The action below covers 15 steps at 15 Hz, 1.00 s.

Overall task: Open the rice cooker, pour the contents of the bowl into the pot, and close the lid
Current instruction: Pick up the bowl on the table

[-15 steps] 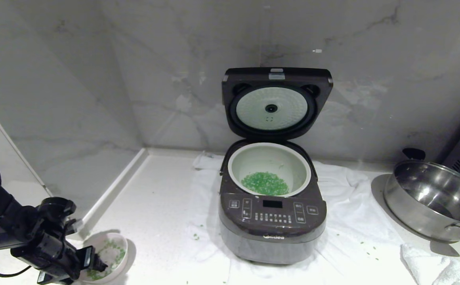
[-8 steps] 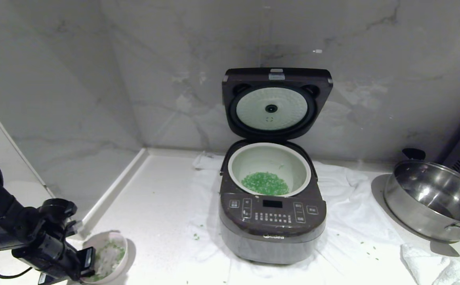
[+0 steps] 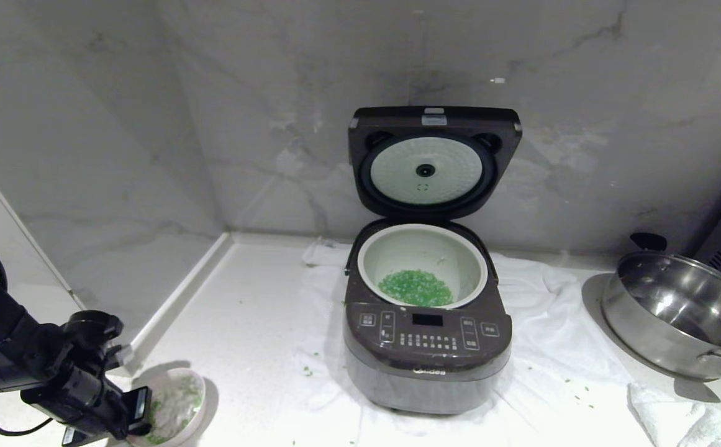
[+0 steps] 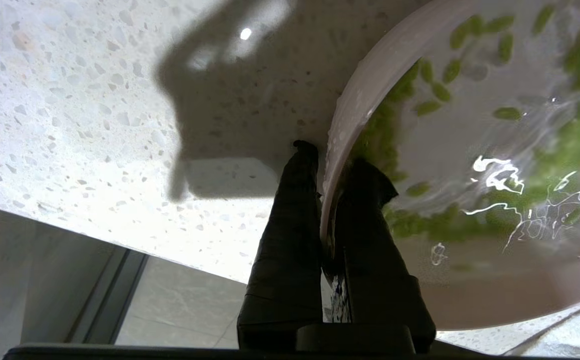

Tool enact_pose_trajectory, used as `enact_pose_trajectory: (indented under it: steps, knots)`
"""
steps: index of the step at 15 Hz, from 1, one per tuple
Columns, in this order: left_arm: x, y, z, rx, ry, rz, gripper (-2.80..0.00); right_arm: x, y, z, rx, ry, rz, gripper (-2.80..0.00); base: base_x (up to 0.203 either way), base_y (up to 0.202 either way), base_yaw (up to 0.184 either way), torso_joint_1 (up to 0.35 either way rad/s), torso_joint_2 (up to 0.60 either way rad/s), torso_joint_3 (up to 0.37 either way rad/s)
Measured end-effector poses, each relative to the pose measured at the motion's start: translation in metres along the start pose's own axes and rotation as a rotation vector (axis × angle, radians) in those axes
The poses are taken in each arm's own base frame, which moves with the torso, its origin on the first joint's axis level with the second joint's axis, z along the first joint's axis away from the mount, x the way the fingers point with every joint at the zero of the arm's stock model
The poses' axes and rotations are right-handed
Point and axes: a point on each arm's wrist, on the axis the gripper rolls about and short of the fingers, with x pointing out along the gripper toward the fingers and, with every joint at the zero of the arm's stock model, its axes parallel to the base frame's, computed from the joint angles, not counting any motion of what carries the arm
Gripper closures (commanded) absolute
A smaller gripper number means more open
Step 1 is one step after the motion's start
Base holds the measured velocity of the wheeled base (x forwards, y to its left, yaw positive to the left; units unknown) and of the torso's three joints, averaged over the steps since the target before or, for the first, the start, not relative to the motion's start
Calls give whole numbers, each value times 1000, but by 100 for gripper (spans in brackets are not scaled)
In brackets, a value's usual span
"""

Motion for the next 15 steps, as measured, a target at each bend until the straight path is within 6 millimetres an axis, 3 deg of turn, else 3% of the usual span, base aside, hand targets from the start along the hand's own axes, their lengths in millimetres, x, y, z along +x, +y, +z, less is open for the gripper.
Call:
enact_pose_trajectory:
  steps: [15]
  knots:
    - [-38,-39,8,10,17,-24,0,0,0,0,0,0,0,0,0,0,0,0,0,0]
